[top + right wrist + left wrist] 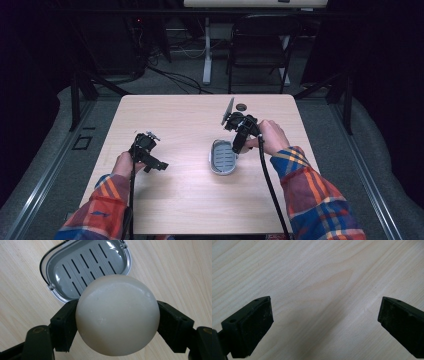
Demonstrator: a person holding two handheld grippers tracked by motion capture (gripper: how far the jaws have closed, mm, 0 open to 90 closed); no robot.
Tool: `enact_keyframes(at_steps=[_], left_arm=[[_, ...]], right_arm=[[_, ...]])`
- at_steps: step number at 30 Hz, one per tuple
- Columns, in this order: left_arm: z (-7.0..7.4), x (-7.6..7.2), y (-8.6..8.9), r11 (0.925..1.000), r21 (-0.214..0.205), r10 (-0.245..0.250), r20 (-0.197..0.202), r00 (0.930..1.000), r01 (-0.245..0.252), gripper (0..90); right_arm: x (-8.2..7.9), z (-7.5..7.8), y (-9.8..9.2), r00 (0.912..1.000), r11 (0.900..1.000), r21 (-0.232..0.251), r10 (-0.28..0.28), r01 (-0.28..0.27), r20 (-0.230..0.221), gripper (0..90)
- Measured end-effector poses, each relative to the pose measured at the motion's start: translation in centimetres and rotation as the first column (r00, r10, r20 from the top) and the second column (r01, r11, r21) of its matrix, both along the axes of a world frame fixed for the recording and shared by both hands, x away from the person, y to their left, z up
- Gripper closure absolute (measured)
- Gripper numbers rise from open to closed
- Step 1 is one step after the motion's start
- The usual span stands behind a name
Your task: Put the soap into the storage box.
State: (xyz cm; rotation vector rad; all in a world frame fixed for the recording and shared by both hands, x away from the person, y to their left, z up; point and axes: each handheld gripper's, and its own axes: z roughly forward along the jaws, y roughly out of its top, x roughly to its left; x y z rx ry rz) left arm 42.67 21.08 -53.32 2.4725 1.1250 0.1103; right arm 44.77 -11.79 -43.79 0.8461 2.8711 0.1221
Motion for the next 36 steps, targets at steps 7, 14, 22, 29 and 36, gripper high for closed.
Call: enact_keyframes(at_steps=[7, 14, 22, 29, 36], left_arm=[[0.0, 0.0, 0.0, 1.0, 0.0, 0.0, 0.0, 1.0, 0.0, 0.0], [0.0, 0.0, 0.0, 1.0, 0.0, -0.001, -0.001, 1.0, 0.001, 0.0], [0.0, 0.0, 0.0, 1.0, -0.003, -0.002, 0.0, 1.0, 0.002, 0.0], [0.0, 0.0, 0.1, 1.0, -0.002, -0.004, -0.004, 1.0, 0.004, 0.0], [0.0, 0.0, 0.1, 1.0, -0.003, -0.005, -0.004, 1.0, 0.005, 0.0]], right_arm=[[0.2, -0.5, 1.0, 0.9998, 0.9998, -0.002, 0.018, -0.018, -0.009, 24.4], [0.5, -1.3, 2.3, 0.9989, 0.9992, -0.005, 0.039, -0.039, -0.027, 24.4], [0.9, -2.7, 3.8, 0.9971, 0.9981, 0.015, 0.061, -0.06, -0.044, 24.3], [1.2, -3.9, 4.7, 0.9952, 0.9971, 0.025, 0.074, -0.072, -0.063, 24.3], [1.1, -5.2, 4.9, 0.9936, 0.996, -0.002, 0.089, -0.089, -0.071, 24.3]])
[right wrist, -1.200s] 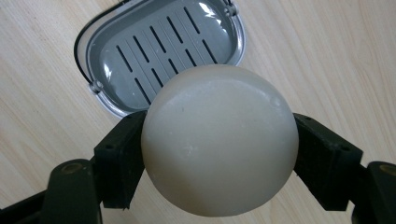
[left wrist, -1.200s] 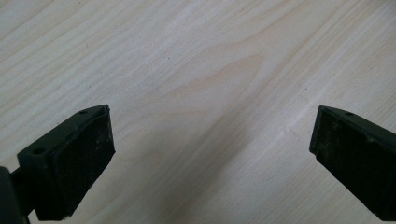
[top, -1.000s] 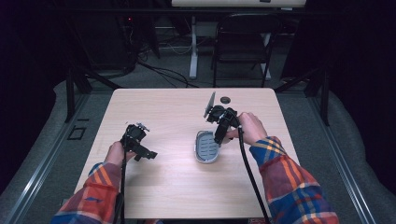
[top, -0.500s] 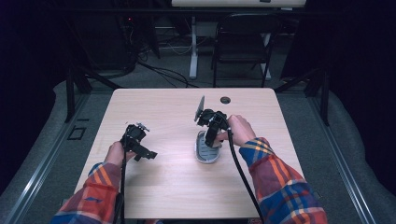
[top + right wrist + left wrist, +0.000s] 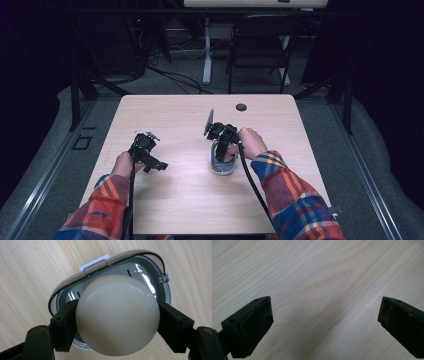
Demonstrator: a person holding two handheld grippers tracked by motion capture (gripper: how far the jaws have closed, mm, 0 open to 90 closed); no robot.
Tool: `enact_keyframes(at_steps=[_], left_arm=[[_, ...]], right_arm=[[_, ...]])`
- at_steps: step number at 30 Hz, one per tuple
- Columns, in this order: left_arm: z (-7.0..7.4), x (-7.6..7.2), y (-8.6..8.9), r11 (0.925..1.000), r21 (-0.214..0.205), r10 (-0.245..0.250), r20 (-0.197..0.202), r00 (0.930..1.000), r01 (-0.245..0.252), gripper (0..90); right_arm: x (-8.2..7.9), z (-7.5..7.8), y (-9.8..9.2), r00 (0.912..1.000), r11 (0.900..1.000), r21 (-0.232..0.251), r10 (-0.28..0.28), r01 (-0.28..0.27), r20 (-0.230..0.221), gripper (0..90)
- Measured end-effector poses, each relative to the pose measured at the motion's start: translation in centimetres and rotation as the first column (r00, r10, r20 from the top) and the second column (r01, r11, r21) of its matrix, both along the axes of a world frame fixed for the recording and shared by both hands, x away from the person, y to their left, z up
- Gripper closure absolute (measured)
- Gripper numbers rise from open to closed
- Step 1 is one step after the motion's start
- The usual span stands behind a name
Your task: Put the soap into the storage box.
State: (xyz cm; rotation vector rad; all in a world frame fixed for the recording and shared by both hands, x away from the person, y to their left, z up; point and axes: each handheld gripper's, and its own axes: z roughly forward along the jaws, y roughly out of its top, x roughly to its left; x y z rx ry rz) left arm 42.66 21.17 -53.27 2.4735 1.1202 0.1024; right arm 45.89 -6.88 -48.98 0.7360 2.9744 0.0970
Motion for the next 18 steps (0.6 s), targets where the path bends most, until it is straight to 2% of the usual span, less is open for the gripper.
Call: enact_keyframes(at_steps=[13, 18], left_arm=[[0.0, 0.0, 0.0, 1.0, 0.004, -0.003, -0.001, 1.0, 0.003, 0.0], [0.0, 0.0, 0.0, 1.0, 0.003, -0.003, -0.002, 1.0, 0.003, 0.0]], right_arm=[[0.0, -1.5, -0.1, 0.9999, 1.0, -0.007, -0.006, 0.006, -0.008, 24.1], [0.1, -1.7, -0.2, 0.9999, 0.9999, 0.001, -0.013, 0.013, -0.01, 24.0]])
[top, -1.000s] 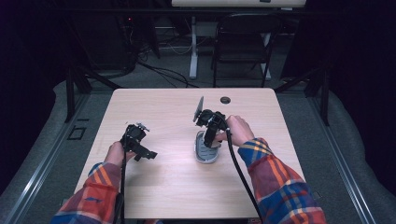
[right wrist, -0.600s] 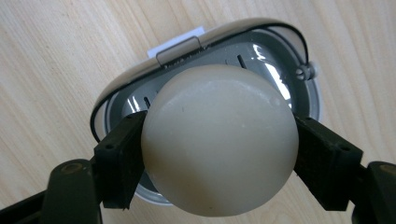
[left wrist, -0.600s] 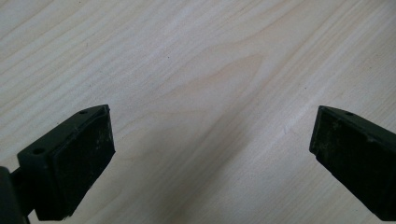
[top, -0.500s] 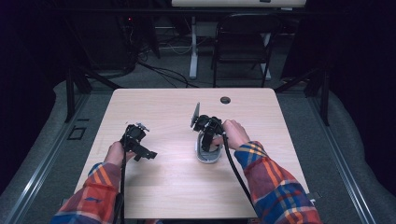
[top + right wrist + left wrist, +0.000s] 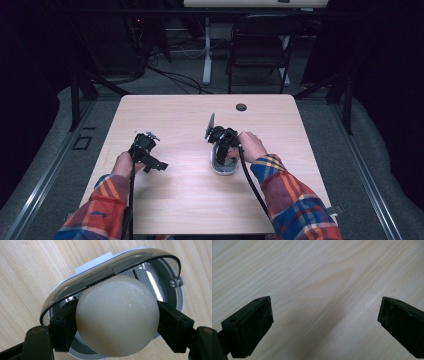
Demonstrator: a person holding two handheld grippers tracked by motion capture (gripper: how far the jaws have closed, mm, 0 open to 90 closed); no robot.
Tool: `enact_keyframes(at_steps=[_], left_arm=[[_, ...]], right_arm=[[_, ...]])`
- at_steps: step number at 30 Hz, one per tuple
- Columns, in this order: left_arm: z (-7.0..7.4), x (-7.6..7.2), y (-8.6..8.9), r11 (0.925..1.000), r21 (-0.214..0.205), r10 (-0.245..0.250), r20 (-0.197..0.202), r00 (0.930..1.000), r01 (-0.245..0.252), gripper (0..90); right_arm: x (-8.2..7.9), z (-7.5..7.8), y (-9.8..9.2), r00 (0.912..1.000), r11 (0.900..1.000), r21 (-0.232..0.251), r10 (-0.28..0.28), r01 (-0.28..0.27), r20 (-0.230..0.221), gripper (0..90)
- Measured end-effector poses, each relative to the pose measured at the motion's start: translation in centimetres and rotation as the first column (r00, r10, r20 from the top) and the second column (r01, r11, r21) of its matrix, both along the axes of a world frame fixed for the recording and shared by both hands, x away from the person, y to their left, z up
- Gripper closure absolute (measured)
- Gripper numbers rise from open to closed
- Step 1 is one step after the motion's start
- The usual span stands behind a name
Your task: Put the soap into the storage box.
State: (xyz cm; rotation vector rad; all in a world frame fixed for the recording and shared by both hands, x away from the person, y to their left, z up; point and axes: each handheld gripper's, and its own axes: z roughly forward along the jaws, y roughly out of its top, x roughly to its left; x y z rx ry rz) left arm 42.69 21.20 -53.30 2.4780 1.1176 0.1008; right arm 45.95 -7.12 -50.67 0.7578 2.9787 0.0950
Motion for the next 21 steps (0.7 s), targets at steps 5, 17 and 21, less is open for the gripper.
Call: enact_keyframes(at_steps=[5, 17, 21], left_arm=[[0.0, 0.0, -0.1, 1.0, 0.002, 0.003, 0.003, 1.0, -0.003, 0.0], [0.0, -0.1, -0.1, 1.0, 0.0, 0.004, -0.001, 1.0, -0.004, 0.0], [0.0, -0.1, -0.1, 1.0, 0.0, 0.004, 0.0, 1.0, -0.004, 0.0]], right_arm=[[0.0, 0.1, -0.3, 1.0, 0.9999, 0.013, -0.008, 0.008, -0.001, 23.6], [-0.9, 1.7, -0.9, 0.9998, 0.9982, 0.059, -0.006, 0.005, 0.02, 14.4], [-1.4, 2.5, -1.3, 0.9995, 0.9964, 0.084, -0.006, 0.003, 0.032, 12.1]])
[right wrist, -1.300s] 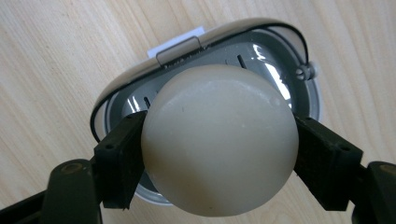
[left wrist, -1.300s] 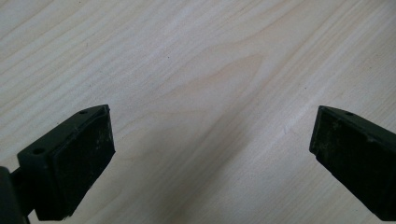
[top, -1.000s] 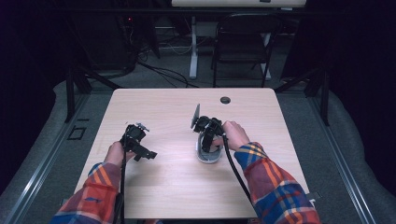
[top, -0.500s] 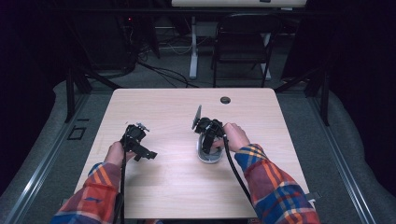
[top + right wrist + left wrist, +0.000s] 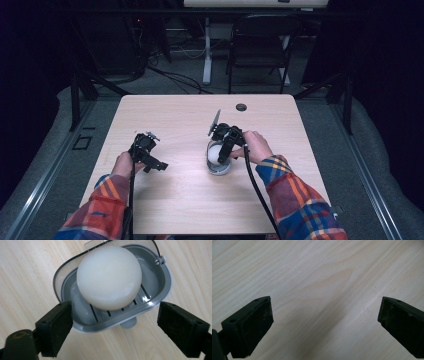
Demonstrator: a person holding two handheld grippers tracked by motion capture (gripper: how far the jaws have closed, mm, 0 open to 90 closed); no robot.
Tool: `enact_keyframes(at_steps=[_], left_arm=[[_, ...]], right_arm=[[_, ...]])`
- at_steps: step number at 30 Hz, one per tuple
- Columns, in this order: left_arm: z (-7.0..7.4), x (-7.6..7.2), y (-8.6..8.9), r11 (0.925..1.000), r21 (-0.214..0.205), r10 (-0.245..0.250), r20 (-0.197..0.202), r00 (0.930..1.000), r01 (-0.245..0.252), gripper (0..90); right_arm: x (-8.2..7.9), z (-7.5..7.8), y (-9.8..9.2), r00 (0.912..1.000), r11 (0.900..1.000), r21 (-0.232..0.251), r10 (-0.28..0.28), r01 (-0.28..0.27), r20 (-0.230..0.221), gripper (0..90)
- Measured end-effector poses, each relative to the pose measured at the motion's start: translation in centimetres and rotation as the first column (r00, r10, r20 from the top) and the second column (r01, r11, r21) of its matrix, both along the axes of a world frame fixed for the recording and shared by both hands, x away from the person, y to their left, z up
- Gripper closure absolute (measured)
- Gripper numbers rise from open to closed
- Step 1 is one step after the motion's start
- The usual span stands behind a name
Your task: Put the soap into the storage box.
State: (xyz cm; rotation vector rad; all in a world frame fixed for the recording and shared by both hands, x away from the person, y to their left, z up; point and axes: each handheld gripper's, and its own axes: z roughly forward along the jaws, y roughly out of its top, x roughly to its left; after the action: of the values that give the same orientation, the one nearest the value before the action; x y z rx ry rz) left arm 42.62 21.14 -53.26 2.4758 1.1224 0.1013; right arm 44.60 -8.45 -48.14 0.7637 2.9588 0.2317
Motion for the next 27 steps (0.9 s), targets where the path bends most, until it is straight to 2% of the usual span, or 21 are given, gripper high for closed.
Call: enact_keyframes(at_steps=[5, 6, 10, 14, 15, 21, 27], left_arm=[[0.0, 0.0, 0.0, 1.0, -0.001, 0.0, 0.001, 1.0, 0.0, 0.0], [0.0, 0.0, 0.0, 1.0, 0.0, 0.0, 0.0, 1.0, 0.0, 0.0], [0.0, 0.0, 0.0, 1.0, -0.002, 0.0, 0.002, 1.0, 0.0, 0.0], [0.0, 0.0, 0.0, 1.0, 0.0, 0.002, 0.003, 1.0, -0.002, 0.0], [0.0, 0.0, -0.1, 1.0, 0.0, 0.002, 0.003, 1.0, -0.002, 0.0], [0.0, 0.0, -0.1, 1.0, 0.003, 0.003, 0.003, 1.0, -0.003, 0.0], [0.0, 0.0, -0.1, 1.0, 0.005, 0.002, 0.002, 1.0, -0.002, 0.0]], right_arm=[[-0.3, 0.9, -0.8, 0.9998, 0.9998, 0.017, -0.01, 0.01, 0.014, 8.1], [-0.4, 1.3, -1.4, 0.9997, 0.9994, 0.03, -0.018, 0.017, 0.015, 5.4], [-0.7, 1.9, -2.7, 0.9987, 0.9979, 0.051, -0.043, 0.041, 0.028, 3.8], [-0.9, 2.4, -3.9, 0.9974, 0.9969, 0.048, -0.065, 0.063, 0.033, 2.8], [-1.1, 2.6, -4.8, 0.9961, 0.9955, 0.056, -0.079, 0.077, 0.038, 2.8], [-1.6, 3.3, -7.5, 0.9913, 0.9917, 0.055, -0.119, 0.116, 0.056, 2.2], [-2.2, 3.5, -9.4, 0.9863, 0.988, 0.049, -0.15, 0.147, 0.069, 1.8]])
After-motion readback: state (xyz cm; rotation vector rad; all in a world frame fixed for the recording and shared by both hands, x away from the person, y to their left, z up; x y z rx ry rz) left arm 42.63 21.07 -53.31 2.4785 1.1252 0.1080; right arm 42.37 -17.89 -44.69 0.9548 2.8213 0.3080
